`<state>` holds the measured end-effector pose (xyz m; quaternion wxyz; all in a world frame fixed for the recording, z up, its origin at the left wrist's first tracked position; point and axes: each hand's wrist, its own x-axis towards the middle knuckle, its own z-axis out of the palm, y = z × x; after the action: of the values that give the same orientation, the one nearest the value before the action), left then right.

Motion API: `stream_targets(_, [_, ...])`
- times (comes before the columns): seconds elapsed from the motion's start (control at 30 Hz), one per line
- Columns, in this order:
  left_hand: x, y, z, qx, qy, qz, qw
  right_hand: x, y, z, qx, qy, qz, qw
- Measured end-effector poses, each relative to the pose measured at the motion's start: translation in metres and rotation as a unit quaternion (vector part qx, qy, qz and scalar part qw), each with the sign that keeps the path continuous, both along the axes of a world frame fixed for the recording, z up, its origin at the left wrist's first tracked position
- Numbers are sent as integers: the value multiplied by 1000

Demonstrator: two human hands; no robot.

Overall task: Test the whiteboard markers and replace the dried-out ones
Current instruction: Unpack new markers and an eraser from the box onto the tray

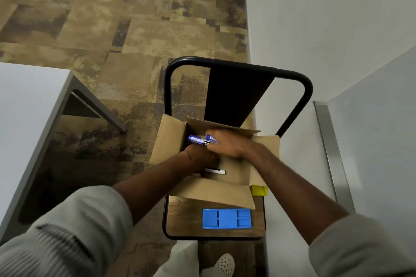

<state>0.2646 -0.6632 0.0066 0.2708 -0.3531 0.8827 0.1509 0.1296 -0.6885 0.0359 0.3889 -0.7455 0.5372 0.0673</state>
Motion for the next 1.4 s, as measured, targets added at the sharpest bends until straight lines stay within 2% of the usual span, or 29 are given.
stream_targets(0.1, [-3, -3, 6, 48, -4, -6, 999, -4, 2, 3, 1, -4, 11, 1000])
stream_targets(0.2, [0, -1, -8, 42, 13, -25, 999, -5, 1, 7, -13, -23, 36, 999])
stream_targets(0.37, [5, 3, -10, 82, 59, 100, 990, -7, -2, 6, -10, -75, 25, 997])
stream_targets(0.5, [5, 5, -4, 60, 129, 161, 977, -10, 2, 15, 9, -131, -12, 991])
stream_targets(0.7, [15, 6, 20, 73, 259, 181, 946, -21, 17, 60, 1, -281, -59, 958])
stream_targets(0.87, [37, 5, 45, 83, 286, 185, 937, -34, 31, 99, -15, -341, -128, 931])
stream_targets(0.93, [44, 8, 60, 93, 349, 227, 904, -42, 38, 112, -22, -352, -153, 923])
stream_targets(0.97, [45, 11, 69, 103, 399, 257, 874, -47, 42, 117, -28, -353, -167, 920])
stream_targets(1.0, [43, 15, 78, 118, 458, 294, 830, -52, 47, 122, -35, -353, -180, 917])
stream_targets(1.1, [23, 26, 107, 134, 634, 391, 654, -69, 65, 132, -59, -347, -222, 909])
stream_targets(1.17, [3, 30, 122, 145, 688, 407, 583, -82, 81, 138, -70, -344, -254, 901])
stream_targets(1.23, [-20, 31, 131, 167, 710, 399, 555, -95, 99, 143, -79, -349, -285, 889])
stream_targets(1.3, [-45, 36, 139, 200, 720, 379, 545, -110, 120, 150, -90, -348, -311, 880])
stream_targets(1.4, [-87, 57, 150, 236, 703, 359, 566, -136, 158, 155, -104, -328, -342, 874])
